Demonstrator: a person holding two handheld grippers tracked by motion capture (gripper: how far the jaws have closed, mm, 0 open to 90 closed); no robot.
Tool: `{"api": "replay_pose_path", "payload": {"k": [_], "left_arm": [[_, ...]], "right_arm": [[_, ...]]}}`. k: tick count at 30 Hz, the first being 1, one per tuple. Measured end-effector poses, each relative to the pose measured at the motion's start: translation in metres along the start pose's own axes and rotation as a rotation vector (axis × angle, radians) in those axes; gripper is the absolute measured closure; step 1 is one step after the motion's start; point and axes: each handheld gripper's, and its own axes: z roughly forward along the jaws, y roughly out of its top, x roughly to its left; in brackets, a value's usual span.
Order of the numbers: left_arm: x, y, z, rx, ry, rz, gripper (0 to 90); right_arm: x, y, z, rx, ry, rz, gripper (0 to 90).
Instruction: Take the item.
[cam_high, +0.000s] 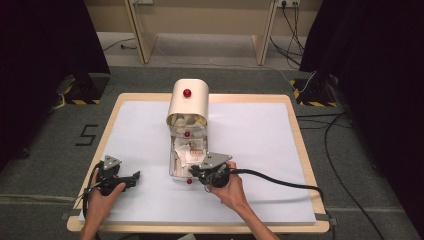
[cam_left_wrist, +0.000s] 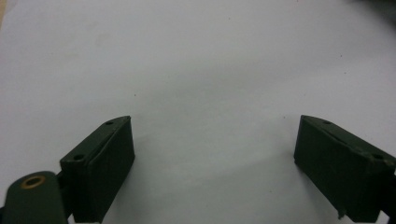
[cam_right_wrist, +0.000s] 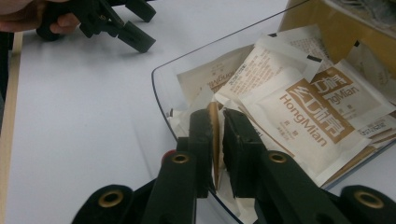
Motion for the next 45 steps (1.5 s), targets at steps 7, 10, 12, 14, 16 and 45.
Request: {"api": "replay_pose_path", "payload": {"k": [7,10,12,14,16,45], "left_arm": [[0.0,0.0,0.0,0.0,0.0,0.0,11.4],[0.0,0.0,0.0,0.0,0.0,0.0,11.3],[0.0,0.0,0.0,0.0,0.0,0.0,11.3],[0.0,0.0,0.0,0.001,0.0,0.0,11.3],[0.0,0.0,0.0,0.0,0.0,0.0,11.3],[0.0,0.0,0.0,0.0,0.0,0.0,11.3]], "right_arm": [[-0.002,0.004,-0.006,-0.034,-0.015,0.003,87.9],[-0.003,0.008,-0.011,-0.064,-0.01,0.017,88.1],[-0.005,0.011,-0.017,-0.081,-0.021,0.017,88.1],[-0.007,0.014,-0.022,-0.096,-0.028,0.018,88.1],[-0.008,0.017,-0.029,-0.117,-0.035,0.019,88.1],[-0.05,0.017,-0.082,-0.183,-0.18,0.089,88.1]]}}
